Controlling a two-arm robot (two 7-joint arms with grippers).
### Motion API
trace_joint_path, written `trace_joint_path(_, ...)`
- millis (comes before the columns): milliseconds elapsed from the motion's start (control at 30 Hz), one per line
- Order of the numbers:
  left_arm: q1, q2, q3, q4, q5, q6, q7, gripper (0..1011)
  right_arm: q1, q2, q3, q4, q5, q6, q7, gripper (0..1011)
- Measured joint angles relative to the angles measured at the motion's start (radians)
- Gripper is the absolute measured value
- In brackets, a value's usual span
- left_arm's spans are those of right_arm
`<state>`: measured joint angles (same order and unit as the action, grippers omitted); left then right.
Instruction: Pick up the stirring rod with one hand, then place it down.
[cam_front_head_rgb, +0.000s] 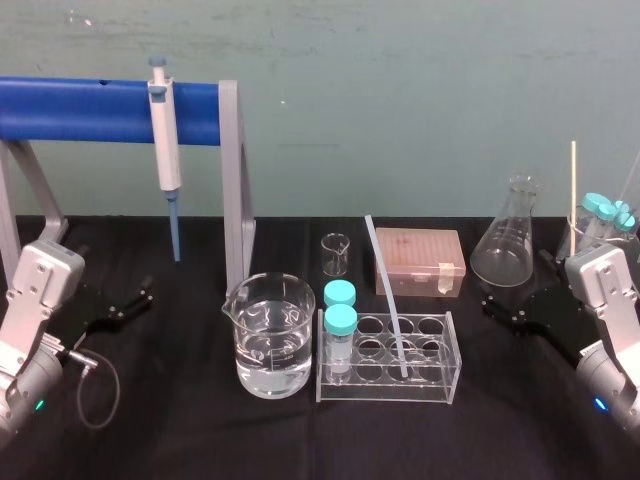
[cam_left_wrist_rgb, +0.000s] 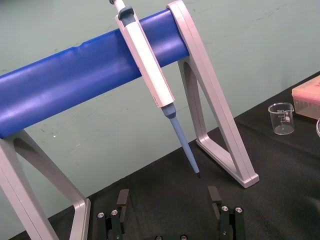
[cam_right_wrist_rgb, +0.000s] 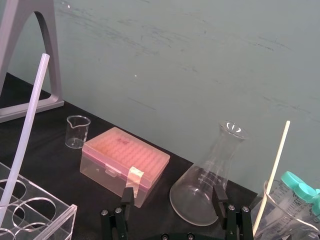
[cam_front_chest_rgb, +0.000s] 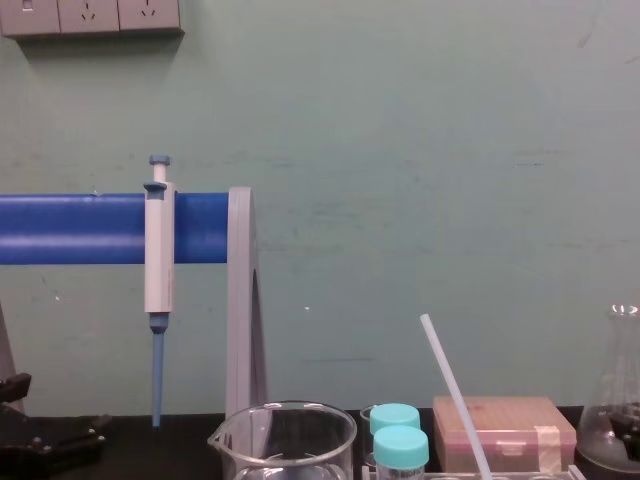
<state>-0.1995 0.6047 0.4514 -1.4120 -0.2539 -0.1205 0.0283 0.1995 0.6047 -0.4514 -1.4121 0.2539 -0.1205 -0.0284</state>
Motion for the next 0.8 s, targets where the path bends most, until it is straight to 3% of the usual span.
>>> trace_joint_path(800,0.000,0.000,0.000,0.000,0.000,0.000,0.000,1000,0.000,0.000,0.000,0.000,0.000,0.000,0.000,1003)
